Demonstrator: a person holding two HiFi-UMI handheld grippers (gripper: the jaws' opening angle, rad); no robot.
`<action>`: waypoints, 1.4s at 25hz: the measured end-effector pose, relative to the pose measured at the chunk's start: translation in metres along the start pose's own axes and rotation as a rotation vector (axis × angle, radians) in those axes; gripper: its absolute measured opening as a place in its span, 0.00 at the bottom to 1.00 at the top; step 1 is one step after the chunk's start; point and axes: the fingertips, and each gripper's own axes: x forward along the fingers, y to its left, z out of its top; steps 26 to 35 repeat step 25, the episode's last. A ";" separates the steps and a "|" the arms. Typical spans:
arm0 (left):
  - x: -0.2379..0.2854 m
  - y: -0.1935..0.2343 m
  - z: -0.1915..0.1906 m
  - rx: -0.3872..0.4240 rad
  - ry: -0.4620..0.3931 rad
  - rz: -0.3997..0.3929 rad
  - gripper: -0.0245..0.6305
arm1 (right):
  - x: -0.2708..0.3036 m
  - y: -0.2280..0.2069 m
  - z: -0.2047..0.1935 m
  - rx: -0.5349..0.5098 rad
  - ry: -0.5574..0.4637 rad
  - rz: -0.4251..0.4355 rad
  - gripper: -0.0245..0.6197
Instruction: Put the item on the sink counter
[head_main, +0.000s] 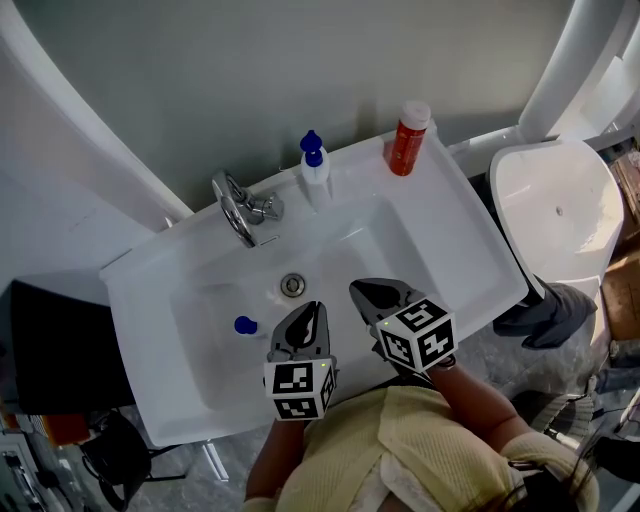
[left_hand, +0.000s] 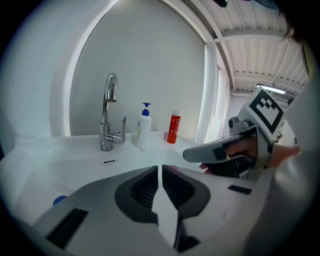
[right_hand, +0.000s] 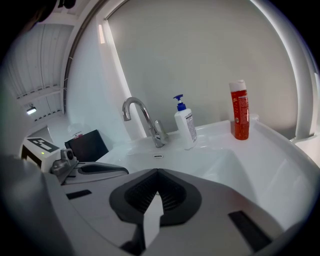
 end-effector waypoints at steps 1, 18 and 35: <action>0.000 0.000 -0.001 0.000 0.004 0.001 0.13 | 0.000 0.000 0.000 -0.002 0.001 0.001 0.07; -0.005 -0.005 0.000 0.010 0.011 -0.016 0.13 | -0.001 0.002 -0.001 -0.003 0.000 0.006 0.07; -0.009 -0.005 -0.002 0.013 0.018 -0.012 0.13 | -0.004 0.005 -0.004 -0.003 -0.004 0.010 0.07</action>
